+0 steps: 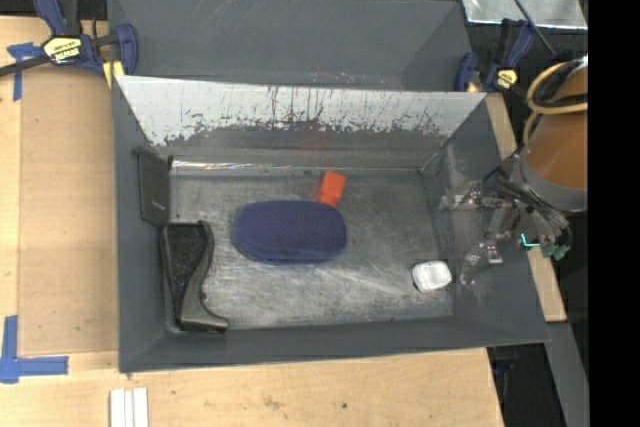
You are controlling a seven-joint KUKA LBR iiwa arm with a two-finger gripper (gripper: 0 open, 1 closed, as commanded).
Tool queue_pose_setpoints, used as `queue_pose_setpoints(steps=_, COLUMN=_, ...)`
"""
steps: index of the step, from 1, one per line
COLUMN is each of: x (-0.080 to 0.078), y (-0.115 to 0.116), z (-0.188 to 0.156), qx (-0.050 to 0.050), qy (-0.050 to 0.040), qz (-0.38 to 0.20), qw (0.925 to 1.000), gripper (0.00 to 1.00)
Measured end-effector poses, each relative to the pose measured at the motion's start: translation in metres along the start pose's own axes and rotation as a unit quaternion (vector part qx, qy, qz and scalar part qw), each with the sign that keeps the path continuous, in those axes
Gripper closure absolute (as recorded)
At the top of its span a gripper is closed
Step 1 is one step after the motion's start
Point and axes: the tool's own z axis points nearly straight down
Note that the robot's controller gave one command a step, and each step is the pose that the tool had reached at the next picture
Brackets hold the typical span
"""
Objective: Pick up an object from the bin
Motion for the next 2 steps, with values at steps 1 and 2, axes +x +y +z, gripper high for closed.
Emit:
queue_pose_setpoints(steps=1, x=0.0275, y=-0.0079, z=0.0841, qx=0.001, qy=-0.0058, qz=0.051, qw=0.9987, gripper=0.0)
queue_pose_setpoints(steps=2, x=0.023, y=-0.0079, z=0.0798, qx=0.002, qy=-0.0126, qz=0.049, qw=0.9987, gripper=1.0)
